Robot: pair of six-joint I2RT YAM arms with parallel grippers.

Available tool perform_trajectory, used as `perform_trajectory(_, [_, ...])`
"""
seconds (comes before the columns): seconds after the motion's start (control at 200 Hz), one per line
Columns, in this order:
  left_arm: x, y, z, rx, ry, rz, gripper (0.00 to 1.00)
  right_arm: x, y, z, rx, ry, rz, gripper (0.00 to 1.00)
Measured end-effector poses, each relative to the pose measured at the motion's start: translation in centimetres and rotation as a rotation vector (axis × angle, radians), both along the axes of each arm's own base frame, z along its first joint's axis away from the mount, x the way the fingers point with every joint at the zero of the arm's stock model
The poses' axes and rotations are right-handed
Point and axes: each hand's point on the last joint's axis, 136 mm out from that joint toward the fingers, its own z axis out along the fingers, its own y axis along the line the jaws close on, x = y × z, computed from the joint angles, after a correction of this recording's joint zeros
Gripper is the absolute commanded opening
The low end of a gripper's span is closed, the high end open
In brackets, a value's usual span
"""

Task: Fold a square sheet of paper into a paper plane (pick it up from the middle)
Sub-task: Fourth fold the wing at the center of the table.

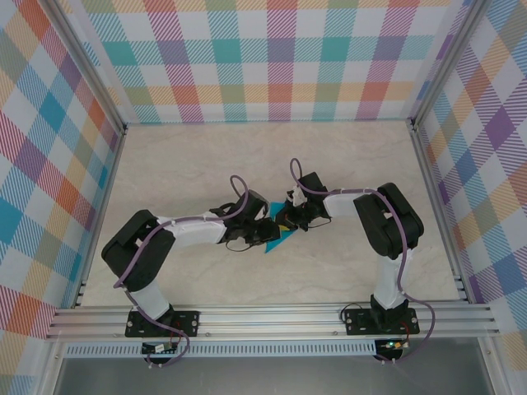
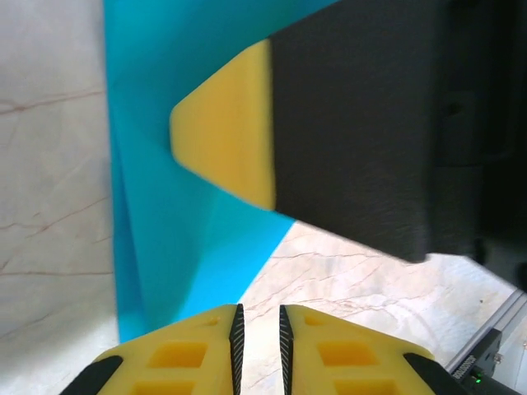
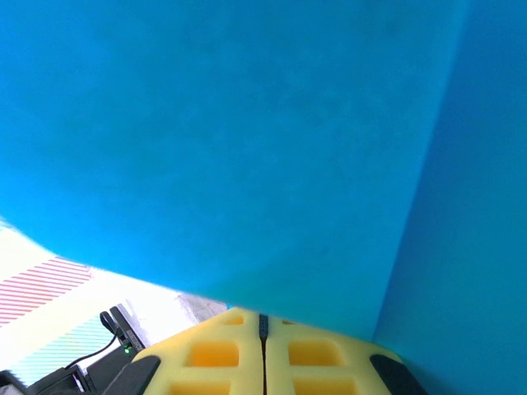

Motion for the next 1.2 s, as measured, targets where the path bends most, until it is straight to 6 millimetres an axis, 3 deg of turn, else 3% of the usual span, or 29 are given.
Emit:
perform_trajectory(0.24, [-1.2, 1.1, -2.3, 0.041, 0.048, 0.005, 0.19, 0.0, 0.0, 0.0, 0.0, 0.0, 0.0, 0.06])
perform_trajectory(0.57, [-1.7, 1.9, -2.6, 0.052, 0.045, 0.011, 0.18, 0.0, 0.0, 0.0, 0.0, 0.0, 0.0, 0.06])
perform_trajectory(0.805, [-2.8, 2.9, -1.3, 0.051, 0.044, 0.011, 0.19, 0.0, 0.0, 0.0, 0.0, 0.0, 0.0, 0.06])
perform_trajectory(1.005, [-2.0, 2.2, 1.4, -0.006, -0.014, 0.012, 0.19, 0.0, 0.0, 0.0, 0.0, 0.0, 0.0, 0.06])
perform_trajectory(1.2, [-1.1, 0.8, 1.8, -0.045, -0.027, 0.006, 0.18, 0.0, 0.0, 0.0, 0.0, 0.0, 0.0, 0.06])
